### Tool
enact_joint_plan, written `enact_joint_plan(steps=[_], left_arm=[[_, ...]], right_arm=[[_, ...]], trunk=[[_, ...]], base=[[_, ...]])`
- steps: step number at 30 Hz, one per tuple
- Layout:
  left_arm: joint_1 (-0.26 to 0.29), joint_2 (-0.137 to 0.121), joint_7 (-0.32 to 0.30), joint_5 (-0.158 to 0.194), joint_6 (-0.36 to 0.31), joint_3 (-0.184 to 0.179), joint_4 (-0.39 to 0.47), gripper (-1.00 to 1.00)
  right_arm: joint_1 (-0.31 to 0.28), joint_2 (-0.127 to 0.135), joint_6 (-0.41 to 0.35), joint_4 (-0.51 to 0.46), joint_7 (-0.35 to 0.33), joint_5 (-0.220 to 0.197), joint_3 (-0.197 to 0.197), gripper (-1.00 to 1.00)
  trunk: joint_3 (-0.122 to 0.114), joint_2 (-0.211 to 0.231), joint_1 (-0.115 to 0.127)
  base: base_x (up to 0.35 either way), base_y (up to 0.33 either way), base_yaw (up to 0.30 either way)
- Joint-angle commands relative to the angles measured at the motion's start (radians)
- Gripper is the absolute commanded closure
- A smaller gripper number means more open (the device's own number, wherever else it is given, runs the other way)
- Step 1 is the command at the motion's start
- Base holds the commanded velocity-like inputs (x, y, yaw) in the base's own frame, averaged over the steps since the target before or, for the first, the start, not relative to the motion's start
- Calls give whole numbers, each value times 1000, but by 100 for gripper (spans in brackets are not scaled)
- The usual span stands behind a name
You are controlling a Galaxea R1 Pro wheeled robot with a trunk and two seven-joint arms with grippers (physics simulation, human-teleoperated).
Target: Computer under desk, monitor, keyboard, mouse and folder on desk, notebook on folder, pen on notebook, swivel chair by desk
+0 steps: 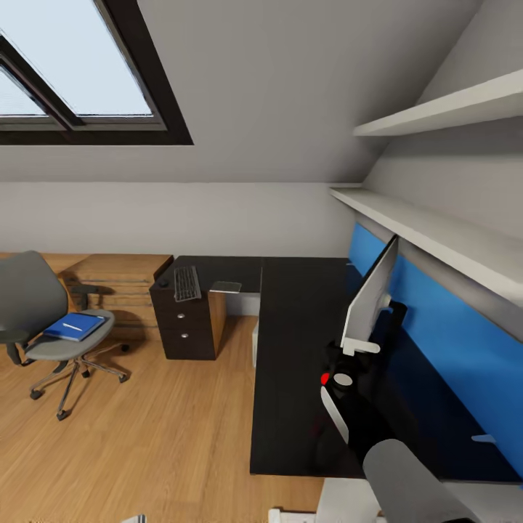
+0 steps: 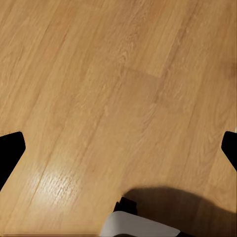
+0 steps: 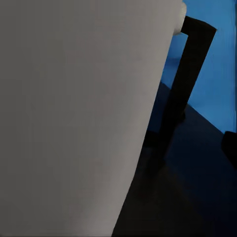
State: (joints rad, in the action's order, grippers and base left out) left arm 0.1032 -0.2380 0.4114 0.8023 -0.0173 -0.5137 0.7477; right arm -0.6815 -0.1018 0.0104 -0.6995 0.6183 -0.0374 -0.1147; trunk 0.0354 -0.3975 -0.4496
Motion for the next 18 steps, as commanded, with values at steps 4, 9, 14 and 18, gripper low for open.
enact_joint_plan(steps=[4, 9, 14, 18], left_arm=[[1, -2, 9, 5, -2, -2, 2, -100], [1, -1, 9, 7, -3, -6, 2, -100], [1, -1, 8, 7, -3, -7, 2, -100], [1, -1, 7, 7, -3, -4, 2, -100]], right_arm=[[-1, 1, 2, 3, 5, -4, -3, -100], [0, 1, 2, 4, 5, -4, -3, -100], [0, 2, 2, 4, 4, -3, -3, -100], [0, 2, 2, 5, 4, -3, -3, -100]], trunk=[[2, -2, 0], [2, -2, 0], [2, -2, 0], [2, -2, 0]], base=[[-122, -112, 0], [-70, -263, 0], [-11, -173, 0], [-2, -27, 0]])
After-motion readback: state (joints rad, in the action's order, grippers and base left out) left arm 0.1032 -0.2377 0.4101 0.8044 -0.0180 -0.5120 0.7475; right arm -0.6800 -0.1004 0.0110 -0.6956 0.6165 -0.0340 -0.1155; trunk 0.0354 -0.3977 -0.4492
